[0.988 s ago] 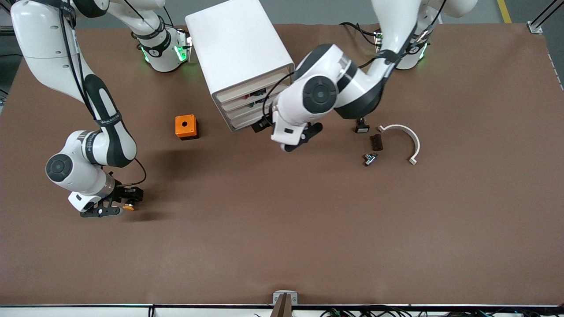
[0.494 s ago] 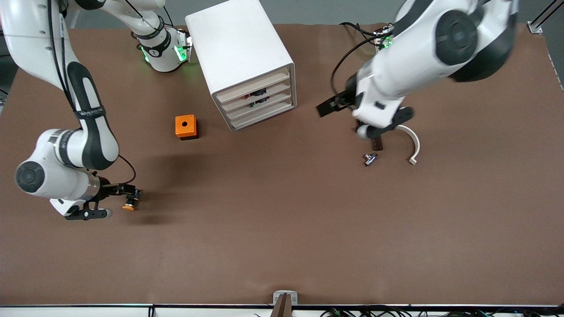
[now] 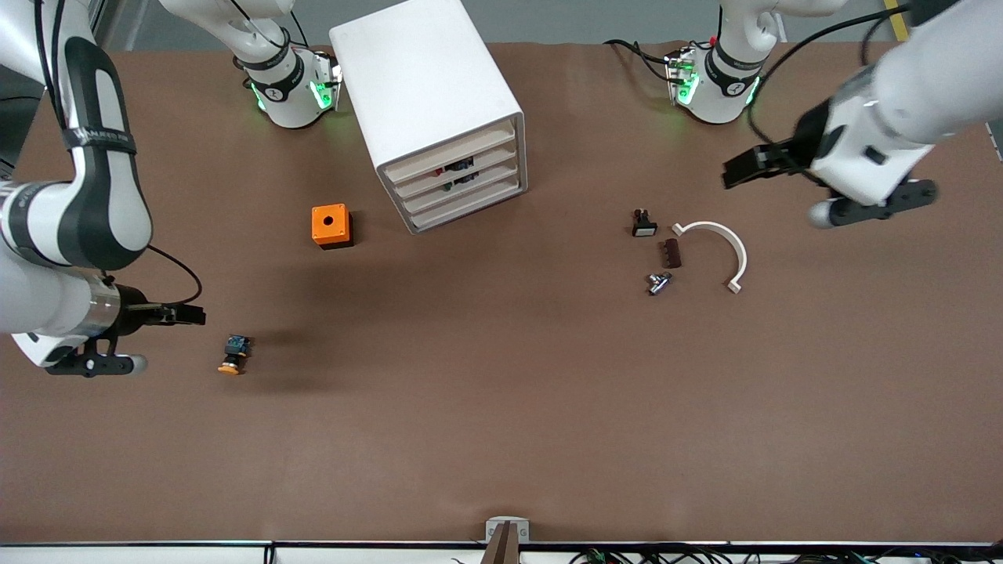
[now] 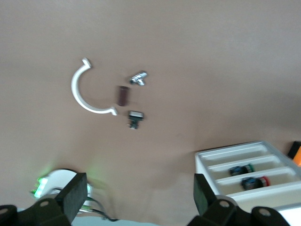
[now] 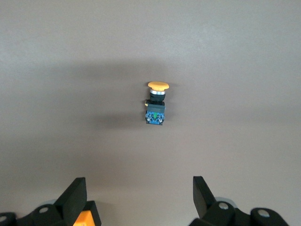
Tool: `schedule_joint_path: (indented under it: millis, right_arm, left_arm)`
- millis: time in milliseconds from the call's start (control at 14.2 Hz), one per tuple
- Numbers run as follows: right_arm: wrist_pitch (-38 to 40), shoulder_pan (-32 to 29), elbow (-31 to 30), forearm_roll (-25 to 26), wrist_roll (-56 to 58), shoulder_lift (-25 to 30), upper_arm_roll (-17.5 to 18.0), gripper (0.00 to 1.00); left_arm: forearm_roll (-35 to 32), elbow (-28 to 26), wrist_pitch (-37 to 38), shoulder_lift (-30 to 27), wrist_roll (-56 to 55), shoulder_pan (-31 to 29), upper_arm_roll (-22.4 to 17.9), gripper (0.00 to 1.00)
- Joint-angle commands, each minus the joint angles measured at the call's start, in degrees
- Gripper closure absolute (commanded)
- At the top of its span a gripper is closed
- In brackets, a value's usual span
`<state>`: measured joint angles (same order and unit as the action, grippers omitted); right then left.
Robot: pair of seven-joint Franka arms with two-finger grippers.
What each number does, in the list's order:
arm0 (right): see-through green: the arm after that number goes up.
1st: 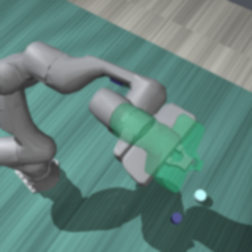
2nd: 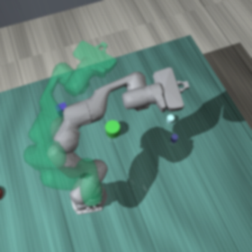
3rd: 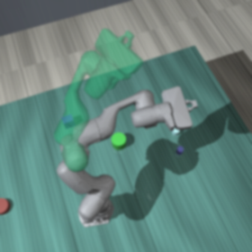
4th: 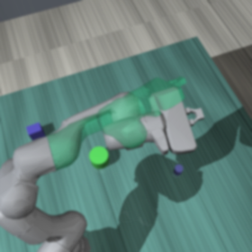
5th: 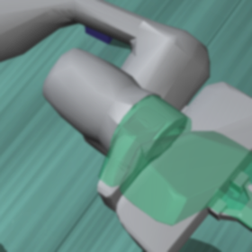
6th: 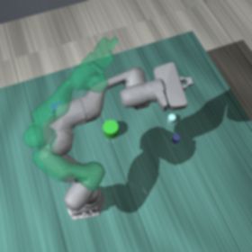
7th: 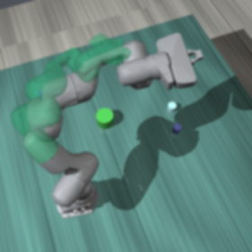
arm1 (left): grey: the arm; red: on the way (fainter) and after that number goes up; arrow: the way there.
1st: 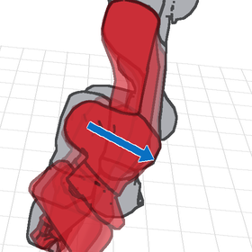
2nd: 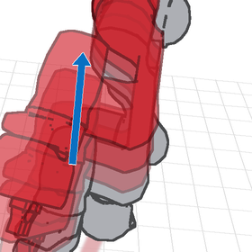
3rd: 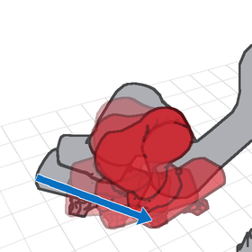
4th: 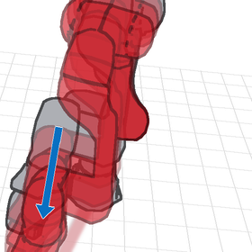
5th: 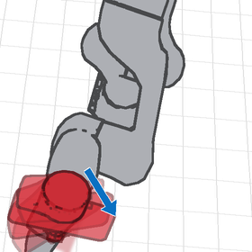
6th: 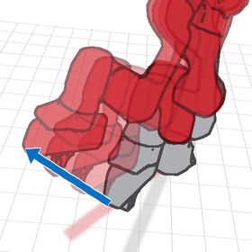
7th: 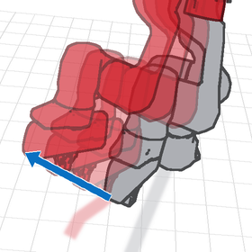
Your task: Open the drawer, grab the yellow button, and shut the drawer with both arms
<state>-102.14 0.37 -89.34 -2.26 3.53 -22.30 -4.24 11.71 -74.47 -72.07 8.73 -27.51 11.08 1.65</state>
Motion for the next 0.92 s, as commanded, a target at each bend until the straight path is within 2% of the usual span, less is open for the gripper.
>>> schedule_joint_path:
  millis: [0,141,423,564,706,847]
  right_arm:
    - [3.17,-0.1,-0.66,0.59,-1.25,4.36,-0.06,0.0]
    - [5.1,-0.37,-0.75,0.5,-1.25,6.82,0.02,0.0]
    - [9.23,-0.72,-0.66,0.41,-1.07,11.39,-0.06,0.0]
    - [10.64,-0.54,-0.4,0.5,-1.25,12.46,0.03,0.0]
    - [12.83,-0.37,1.0,0.5,-1.25,13.16,0.2,0.0]
    - [15.65,-0.28,3.28,0.59,-1.33,13.16,0.29,0.0]
  left_arm:
    - [-1.16,-2.08,1.58,-2.75,7.54,-5.0,0.55,0.01]
    - [-2.82,-2.17,1.59,-3.02,12.02,-7.81,0.72,0.01]
    - [-6.78,-5.85,0.19,-3.63,14.85,-7.91,0.37,0.01]
    - [-7.22,-11.63,-5.06,-6.25,15.29,-8.0,0.11,0.01]
    - [-8.1,-20.5,-12.61,-11.08,15.99,-8.09,0.11,0.01]
    - [-8.28,-27.1,-18.78,-15.04,16.87,-8.7,0.11,0.01]
